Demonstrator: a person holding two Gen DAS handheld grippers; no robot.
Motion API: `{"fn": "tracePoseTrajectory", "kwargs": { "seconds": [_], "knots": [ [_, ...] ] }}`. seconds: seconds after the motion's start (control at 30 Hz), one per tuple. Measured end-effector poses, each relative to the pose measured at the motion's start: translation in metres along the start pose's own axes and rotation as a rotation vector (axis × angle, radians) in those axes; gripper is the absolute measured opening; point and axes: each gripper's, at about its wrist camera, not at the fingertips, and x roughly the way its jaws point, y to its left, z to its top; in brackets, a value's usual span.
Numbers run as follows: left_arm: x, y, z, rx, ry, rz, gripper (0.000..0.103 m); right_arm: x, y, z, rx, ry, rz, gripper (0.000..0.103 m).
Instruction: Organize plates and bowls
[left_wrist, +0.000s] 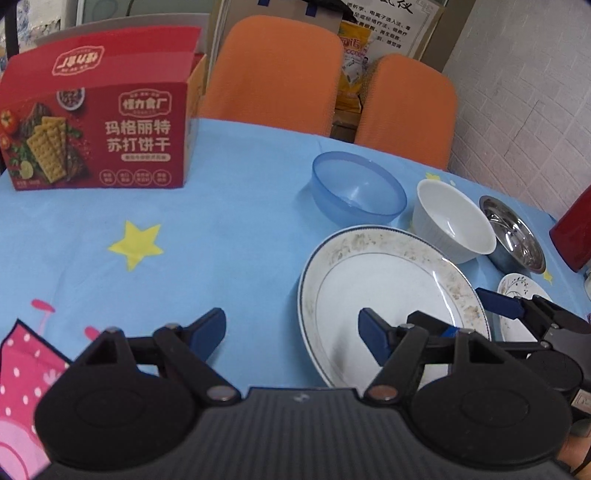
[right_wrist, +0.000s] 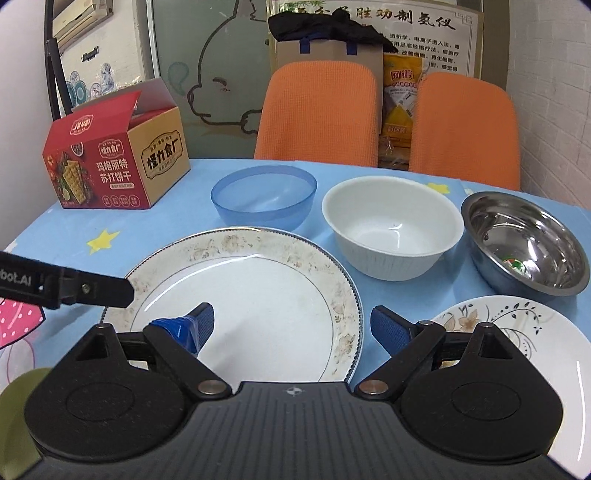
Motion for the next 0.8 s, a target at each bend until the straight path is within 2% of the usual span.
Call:
{"fn": "tracePoseTrajectory", "kwargs": {
  "seconds": [0.07,0.27,0.37,0.53,0.8],
  "knots": [
    [0.005,-0.001,0.001,0.008,0.004,0.002,0.071,0.005,0.002,-0.002,-0.003,0.012,0.013,0.080],
    [0.012,0.006,0.003,0.004,0.018,0.018,0.071,0.012,0.008,-0.002,0.001,0.004,-0.020,0.081],
    [0.014,0.008,0.003,-0.006,0.022,0.016,0.071,0.012,0.010,-0.002,0.016,-0.002,0.021,0.081],
    [0.024,0.003,0.003,0.003,0.031,0.014,0.071,0.010,0.007,-0.008,0.026,0.001,0.035,0.080],
    [0.034,-0.014,-0.001,0.096,0.005,0.069,0.071,0.007,0.018,-0.020,-0.049,-0.013,0.031,0.081]
  ]
}}
